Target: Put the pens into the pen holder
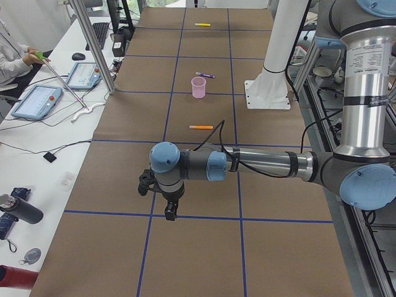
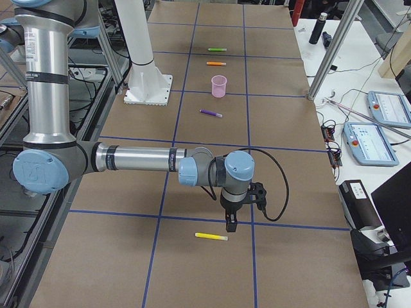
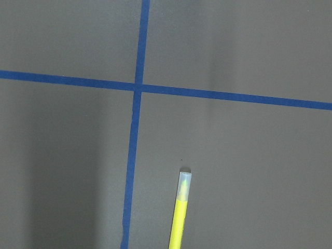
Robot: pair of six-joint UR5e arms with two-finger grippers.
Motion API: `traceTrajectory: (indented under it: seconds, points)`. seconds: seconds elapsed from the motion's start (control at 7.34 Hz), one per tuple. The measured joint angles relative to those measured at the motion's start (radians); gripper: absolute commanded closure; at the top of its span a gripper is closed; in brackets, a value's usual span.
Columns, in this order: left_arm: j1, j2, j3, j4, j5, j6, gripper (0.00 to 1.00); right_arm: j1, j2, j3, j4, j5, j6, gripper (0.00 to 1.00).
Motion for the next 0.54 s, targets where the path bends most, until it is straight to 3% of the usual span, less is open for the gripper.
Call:
traceTrajectory:
  seconds: [0.54]
  points:
    - [0.001, 0.001, -0.001, -0.042, 0.000, 0.000, 0.00, 0.000, 0.002, 0.002, 0.000, 0.000, 0.000, 0.00]
